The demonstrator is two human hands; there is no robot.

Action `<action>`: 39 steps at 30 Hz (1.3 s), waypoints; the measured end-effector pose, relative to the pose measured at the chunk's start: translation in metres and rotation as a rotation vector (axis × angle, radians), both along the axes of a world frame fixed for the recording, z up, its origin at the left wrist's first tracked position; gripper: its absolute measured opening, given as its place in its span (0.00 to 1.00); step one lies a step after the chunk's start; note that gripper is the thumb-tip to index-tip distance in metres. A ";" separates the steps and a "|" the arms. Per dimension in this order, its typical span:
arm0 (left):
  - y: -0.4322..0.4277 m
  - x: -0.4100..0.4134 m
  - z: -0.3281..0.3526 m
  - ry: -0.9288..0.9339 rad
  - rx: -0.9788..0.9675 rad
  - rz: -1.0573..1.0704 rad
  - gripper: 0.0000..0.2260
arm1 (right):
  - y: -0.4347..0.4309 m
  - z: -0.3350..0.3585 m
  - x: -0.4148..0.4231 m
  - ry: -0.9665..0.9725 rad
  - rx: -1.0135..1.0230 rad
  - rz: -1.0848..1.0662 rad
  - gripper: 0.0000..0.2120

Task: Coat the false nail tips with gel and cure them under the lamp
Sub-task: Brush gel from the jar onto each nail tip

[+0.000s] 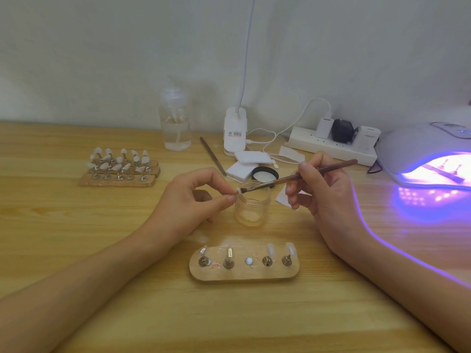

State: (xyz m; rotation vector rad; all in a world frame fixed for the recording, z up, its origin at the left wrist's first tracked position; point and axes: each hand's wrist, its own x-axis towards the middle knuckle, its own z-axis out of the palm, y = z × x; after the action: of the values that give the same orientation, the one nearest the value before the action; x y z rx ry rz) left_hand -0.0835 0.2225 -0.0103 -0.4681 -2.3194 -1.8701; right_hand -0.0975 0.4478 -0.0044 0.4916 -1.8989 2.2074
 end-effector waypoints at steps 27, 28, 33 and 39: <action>0.000 0.001 0.002 -0.012 -0.026 0.019 0.03 | 0.005 -0.003 -0.001 -0.027 -0.012 -0.070 0.09; -0.001 0.001 0.002 -0.016 -0.013 0.033 0.03 | 0.005 -0.003 -0.002 -0.030 -0.032 -0.069 0.10; -0.003 -0.001 0.002 -0.038 0.055 0.082 0.04 | 0.006 -0.003 -0.004 -0.045 -0.093 -0.042 0.11; -0.005 -0.001 0.001 -0.055 0.040 -0.034 0.05 | 0.006 -0.003 -0.004 -0.058 -0.119 -0.015 0.11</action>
State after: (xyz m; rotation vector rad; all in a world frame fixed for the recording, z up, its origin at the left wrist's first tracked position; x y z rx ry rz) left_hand -0.0843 0.2177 -0.0094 -0.4610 -2.3179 -1.9646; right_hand -0.1016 0.4538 -0.0076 0.3962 -1.7793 2.3320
